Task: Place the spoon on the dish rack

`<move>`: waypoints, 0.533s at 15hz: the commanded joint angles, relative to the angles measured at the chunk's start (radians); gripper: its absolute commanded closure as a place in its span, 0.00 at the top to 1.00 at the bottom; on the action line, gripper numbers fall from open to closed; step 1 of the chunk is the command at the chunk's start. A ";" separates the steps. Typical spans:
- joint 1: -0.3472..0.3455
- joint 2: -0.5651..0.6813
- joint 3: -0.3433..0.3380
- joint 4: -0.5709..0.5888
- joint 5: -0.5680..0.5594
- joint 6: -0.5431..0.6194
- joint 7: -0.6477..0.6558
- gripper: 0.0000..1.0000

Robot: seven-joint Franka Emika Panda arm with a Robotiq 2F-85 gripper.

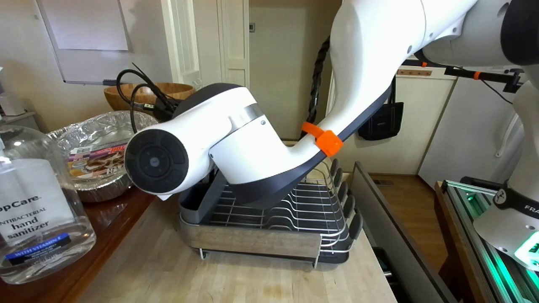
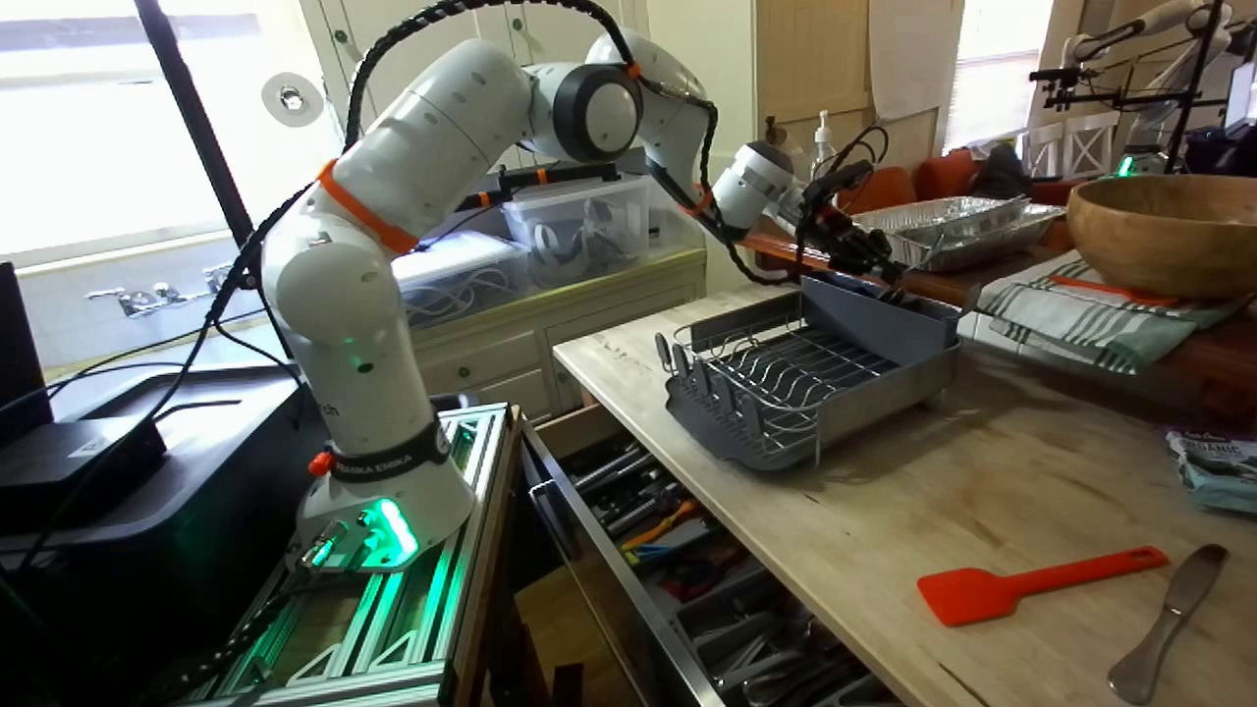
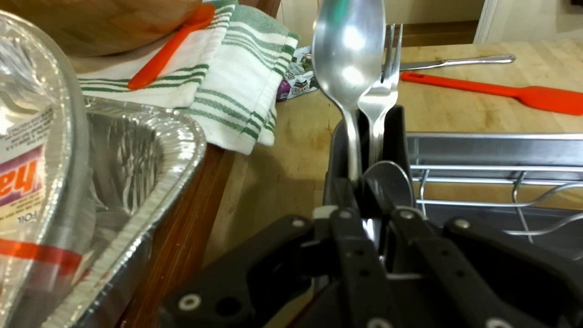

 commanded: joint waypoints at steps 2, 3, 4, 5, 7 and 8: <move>0.002 0.031 0.021 0.039 0.005 -0.034 0.001 0.03; 0.001 0.032 0.024 0.040 0.009 -0.033 0.002 0.03; 0.002 0.033 0.025 0.039 0.007 -0.033 0.003 0.03; 0.002 0.033 0.026 0.038 0.006 -0.032 0.004 0.03; 0.004 0.033 0.028 0.038 0.004 -0.030 0.014 0.15; 0.004 0.033 0.028 0.037 0.004 -0.031 0.018 0.15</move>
